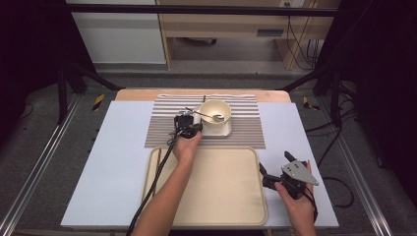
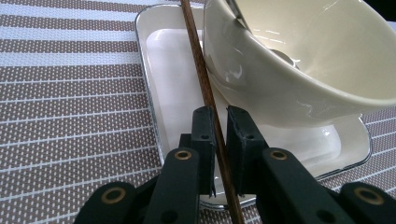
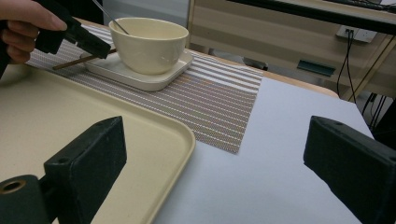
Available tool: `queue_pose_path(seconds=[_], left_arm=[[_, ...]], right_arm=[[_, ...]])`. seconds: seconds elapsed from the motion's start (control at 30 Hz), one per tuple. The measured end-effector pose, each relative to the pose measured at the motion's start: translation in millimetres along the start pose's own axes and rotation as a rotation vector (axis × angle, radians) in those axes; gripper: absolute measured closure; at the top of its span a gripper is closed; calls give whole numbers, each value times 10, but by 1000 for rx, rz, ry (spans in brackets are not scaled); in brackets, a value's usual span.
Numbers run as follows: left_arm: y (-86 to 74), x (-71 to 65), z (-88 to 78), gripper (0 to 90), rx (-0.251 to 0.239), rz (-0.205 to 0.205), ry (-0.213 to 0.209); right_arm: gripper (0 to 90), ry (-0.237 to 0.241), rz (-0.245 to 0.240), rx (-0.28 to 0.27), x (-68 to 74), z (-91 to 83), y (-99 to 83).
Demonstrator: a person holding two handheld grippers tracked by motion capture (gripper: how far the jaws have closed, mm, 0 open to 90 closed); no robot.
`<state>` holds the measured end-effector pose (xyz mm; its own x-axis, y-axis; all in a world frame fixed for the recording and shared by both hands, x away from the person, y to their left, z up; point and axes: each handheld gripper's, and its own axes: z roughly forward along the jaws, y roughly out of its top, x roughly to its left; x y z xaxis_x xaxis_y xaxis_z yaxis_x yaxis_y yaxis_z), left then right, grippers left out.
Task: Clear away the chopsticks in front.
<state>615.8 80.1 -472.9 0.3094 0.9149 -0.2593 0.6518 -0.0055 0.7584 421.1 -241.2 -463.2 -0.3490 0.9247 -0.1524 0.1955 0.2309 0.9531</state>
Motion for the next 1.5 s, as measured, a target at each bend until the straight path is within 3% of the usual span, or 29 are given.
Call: queue_pose_path(seconds=[0.53,1.13,1.5], left_arm=[[6,-2,-11,839,-6,-46,20],[43,-14,-88,855,-31,-26,64],[73,51,-212,855,-46,-22,87]], right_arm=[[61,0,-6,8,2,6,-3],[61,1,-6,9,7,11,-6],[59,3,-8,8,8,8,-4]])
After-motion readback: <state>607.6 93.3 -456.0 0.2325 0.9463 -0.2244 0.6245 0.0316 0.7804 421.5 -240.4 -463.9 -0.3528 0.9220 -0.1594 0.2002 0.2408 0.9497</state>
